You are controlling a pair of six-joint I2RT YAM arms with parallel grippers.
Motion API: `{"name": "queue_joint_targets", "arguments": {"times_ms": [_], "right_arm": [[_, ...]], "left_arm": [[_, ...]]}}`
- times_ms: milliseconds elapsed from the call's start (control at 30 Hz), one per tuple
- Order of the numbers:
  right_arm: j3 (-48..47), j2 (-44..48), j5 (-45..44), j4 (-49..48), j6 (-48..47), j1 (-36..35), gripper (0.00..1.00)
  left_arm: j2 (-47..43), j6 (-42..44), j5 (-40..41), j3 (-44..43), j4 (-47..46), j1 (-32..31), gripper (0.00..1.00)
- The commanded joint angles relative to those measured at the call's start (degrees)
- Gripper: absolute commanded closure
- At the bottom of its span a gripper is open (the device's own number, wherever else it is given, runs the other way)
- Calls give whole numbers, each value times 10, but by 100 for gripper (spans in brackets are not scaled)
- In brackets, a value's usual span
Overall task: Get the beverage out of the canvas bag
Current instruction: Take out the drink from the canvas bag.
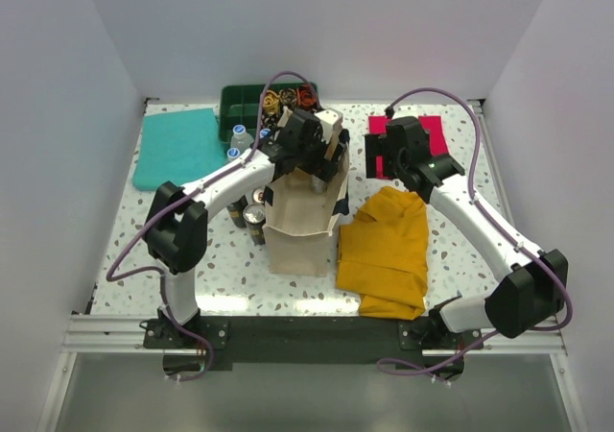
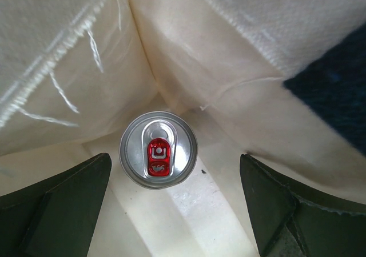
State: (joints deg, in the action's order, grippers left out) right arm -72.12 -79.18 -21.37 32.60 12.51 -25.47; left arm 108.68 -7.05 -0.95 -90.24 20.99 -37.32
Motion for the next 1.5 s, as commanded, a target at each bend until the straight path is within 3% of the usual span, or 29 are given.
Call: {"name": "queue_joint_targets", "arguments": {"times_ms": [0,733,967,1267,1300,1467], "right_arm": [[-24,2,-3,-7,-9,2,2],[-20,-4,7,-10,-7,2,2],[-19,-3,6,-11,-6,2,2],[-17,-2,8,-12,-6,2,2],[-16,-2,7,-11,-6,2,2],[-14,-3,6,-13,-6,2,2]], "left_arm": [[2,-15,8,-17,-4,-2,0],[18,-26,24,27,-65,-2,1],[18,-31,16,34,-66,-2,9],[-2,-26,-10,52,-93,-2,43],[-5,-25,-12,52,-93,-3,55],[-7,-22,-26,52,-92,-5,82]]}}
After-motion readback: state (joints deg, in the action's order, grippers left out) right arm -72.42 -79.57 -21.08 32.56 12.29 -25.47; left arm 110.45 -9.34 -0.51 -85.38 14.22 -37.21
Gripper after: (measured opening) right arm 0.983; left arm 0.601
